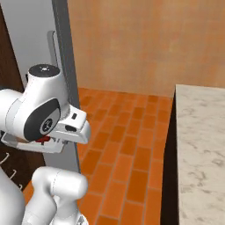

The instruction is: Take the meat container that has the fish and place it on the second highest rack of the freezer. Then take the vegetable container that has the bell pepper and onion and place it on the highest rack of the freezer.

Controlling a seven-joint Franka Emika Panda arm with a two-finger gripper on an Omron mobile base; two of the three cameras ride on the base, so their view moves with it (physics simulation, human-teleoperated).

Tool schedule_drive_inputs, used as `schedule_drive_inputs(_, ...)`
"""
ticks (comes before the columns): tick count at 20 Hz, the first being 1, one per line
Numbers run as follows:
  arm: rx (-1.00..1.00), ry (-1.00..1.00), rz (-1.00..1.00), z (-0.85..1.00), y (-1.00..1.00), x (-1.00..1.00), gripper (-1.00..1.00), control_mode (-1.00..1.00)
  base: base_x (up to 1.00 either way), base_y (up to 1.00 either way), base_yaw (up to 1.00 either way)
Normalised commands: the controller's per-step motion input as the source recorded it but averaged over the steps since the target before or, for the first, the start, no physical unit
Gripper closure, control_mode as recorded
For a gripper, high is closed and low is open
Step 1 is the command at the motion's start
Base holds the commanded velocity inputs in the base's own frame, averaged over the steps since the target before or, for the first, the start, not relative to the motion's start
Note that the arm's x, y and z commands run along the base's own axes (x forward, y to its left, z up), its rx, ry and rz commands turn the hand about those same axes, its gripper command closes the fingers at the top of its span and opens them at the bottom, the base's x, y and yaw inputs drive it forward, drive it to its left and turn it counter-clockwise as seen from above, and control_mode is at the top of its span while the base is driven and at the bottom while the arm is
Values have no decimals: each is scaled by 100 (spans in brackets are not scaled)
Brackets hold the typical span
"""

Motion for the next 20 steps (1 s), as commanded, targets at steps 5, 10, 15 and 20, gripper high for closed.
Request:
schedule_drive_inputs(5,0,0,0,0,0,0,100,100,8,-52,22)
schedule_drive_inputs(10,0,0,0,0,0,0,100,100,7,-67,3)
schedule_drive_inputs(15,0,0,0,0,0,0,100,100,53,-3,0)
schedule_drive_inputs(20,0,0,0,0,0,0,100,100,99,-36,-1)
